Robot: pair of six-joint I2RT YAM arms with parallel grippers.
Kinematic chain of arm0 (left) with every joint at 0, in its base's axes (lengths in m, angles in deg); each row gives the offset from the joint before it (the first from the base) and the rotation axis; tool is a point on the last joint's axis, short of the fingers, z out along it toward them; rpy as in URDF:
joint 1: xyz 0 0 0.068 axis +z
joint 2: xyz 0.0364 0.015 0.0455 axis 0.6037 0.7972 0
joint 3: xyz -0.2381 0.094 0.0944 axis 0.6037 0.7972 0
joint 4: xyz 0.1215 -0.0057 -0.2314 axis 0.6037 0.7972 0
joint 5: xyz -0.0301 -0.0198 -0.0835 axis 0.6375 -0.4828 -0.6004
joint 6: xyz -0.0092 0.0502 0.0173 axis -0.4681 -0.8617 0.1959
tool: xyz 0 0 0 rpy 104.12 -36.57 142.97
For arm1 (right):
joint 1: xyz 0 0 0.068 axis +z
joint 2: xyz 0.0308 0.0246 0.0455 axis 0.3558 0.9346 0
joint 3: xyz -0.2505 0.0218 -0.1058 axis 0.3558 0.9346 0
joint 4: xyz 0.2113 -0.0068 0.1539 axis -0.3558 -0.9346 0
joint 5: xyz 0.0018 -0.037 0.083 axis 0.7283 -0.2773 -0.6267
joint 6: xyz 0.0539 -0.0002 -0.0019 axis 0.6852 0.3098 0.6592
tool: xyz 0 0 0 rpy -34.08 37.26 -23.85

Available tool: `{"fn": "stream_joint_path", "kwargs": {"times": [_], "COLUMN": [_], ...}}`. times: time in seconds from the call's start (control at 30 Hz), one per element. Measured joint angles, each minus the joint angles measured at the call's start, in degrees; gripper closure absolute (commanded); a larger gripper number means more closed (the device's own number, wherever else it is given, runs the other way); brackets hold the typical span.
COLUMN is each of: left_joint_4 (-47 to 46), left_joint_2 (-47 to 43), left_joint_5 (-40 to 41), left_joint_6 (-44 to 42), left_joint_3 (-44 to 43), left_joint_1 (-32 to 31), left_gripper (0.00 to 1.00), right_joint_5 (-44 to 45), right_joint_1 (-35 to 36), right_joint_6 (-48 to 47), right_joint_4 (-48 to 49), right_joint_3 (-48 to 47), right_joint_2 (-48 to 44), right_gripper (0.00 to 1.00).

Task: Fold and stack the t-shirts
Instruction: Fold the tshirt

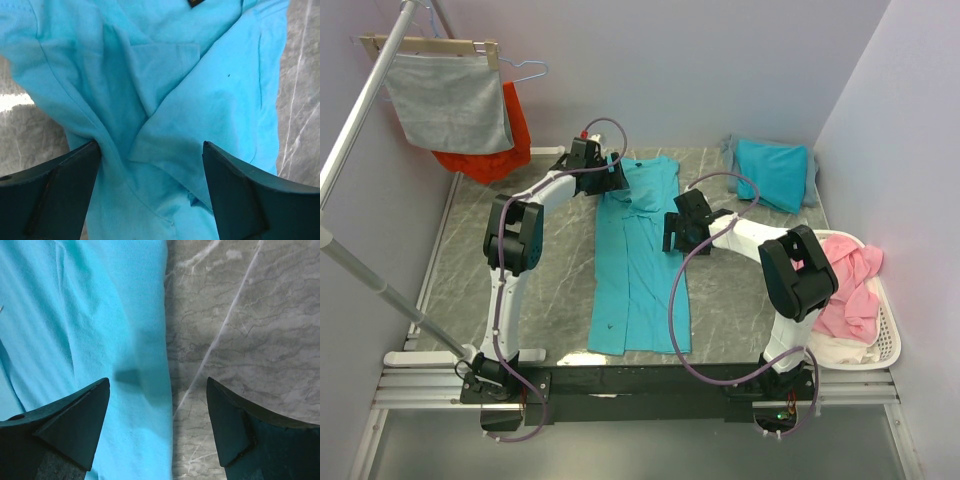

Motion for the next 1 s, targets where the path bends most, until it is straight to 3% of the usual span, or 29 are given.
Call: {"fn": "stream_joint_path", "kwargs": {"times": [0.37,1.0], "left_joint_4": [-3.5,-6.6], "left_joint_2": [-1.4,-4.9], "left_joint_5": [2.5,9.9], "left_joint_6": [0.0,-2.0], "left_joint_3": [3.3,5.5], "left_joint_1": [-0.1,-3.7], "left_gripper": [0.2,0.18], "right_joint_5": [-0.2,-1.0], "right_joint_1": [0.0,0.0], "right_joint_6": [0.0,-0.3], "right_joint_4": [0.0,0.2], "right_joint_3": [-0.2,-1.4], "right_joint_2": [0.2,1.2], "right_gripper": [0.16,0.16]}}
